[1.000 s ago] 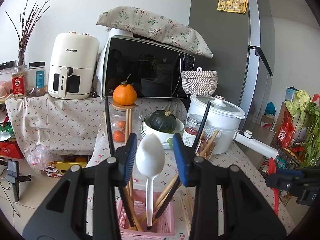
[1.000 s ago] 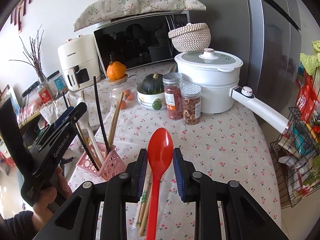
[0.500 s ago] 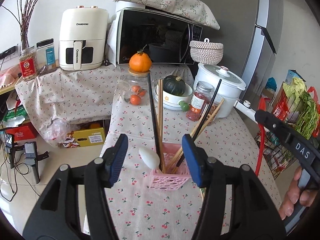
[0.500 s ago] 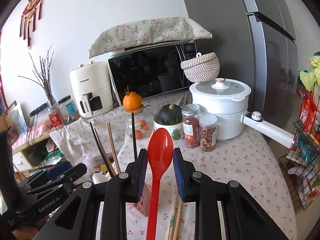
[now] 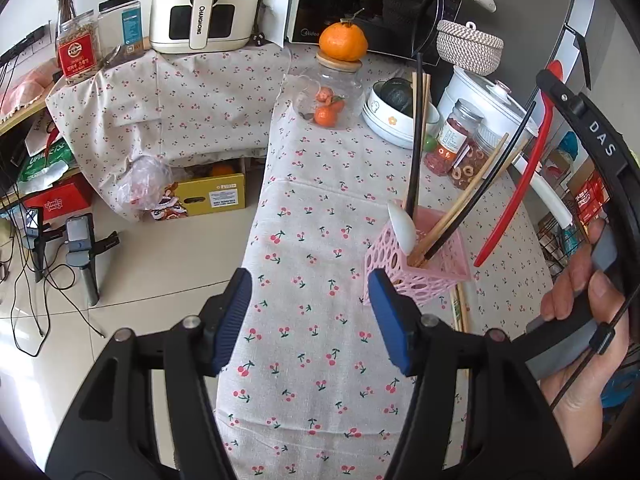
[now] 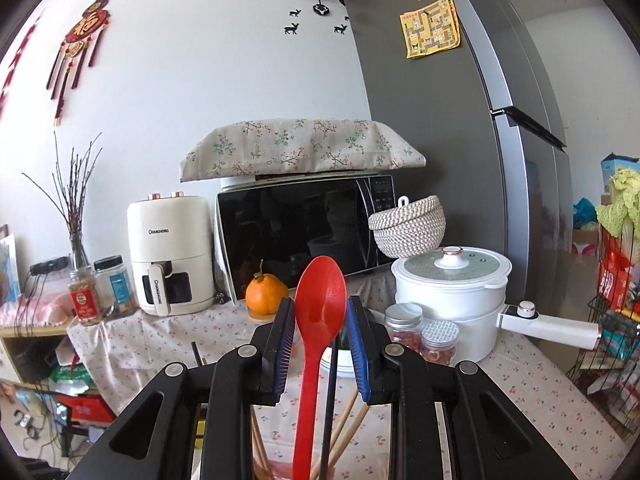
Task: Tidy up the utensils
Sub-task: 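Lower the spoons into the holder and open both tools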
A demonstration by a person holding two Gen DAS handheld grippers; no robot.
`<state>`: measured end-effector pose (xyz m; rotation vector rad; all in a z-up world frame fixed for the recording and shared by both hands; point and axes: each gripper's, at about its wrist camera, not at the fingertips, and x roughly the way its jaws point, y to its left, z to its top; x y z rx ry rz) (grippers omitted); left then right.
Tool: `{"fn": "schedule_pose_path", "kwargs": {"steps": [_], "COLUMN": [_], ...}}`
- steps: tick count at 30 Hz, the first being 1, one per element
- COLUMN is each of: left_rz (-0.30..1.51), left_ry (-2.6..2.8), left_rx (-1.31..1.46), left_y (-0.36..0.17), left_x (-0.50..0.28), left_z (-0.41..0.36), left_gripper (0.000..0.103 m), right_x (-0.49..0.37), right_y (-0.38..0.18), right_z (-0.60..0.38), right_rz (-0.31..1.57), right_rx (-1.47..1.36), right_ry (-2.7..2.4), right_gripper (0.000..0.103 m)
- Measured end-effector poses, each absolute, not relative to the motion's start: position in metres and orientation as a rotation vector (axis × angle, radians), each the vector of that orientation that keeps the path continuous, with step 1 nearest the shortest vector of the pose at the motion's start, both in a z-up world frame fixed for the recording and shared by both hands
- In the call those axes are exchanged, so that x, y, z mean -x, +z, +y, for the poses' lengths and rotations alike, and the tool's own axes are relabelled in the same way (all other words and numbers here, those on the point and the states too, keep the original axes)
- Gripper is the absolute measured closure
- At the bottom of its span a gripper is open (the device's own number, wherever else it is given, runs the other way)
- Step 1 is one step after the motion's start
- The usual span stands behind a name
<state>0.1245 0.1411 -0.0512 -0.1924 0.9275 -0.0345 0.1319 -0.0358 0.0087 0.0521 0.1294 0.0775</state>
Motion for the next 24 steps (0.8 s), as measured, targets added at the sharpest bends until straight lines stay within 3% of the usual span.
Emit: {"fn": "schedule_pose_path", "kwargs": {"steps": [10, 14, 19, 21, 24], "left_rz": [0.952, 0.958, 0.961, 0.961, 0.962], "left_ry": [-0.036, -0.044, -0.066, -0.076, -0.092], "left_rx": [0.188, 0.174, 0.161, 0.159, 0.168], "left_y": [-0.057, -0.057, -0.056, -0.055, -0.053], "left_x": [-0.129, -0.129, -0.126, -0.125, -0.124], "left_z": [0.143, 0.138, 0.128, 0.123, 0.116], "left_gripper": [0.041, 0.041, 0.038, 0.035, 0.031], "right_x": [-0.136, -0.132, -0.124, -0.121, -0.117], "right_y": [-0.017, -0.012, 0.005, 0.012, 0.016], "right_z": [-0.019, -0.025, -0.041, -0.051, -0.067], "right_rz": [0.113, 0.133, 0.187, 0.226, 0.302], "right_rx": [0.017, -0.006, -0.011, -0.017, -0.018], "right_ry": [0.068, 0.098, 0.119, 0.127, 0.135], "right_gripper": [0.075, 0.058, 0.055, 0.047, 0.043]}}
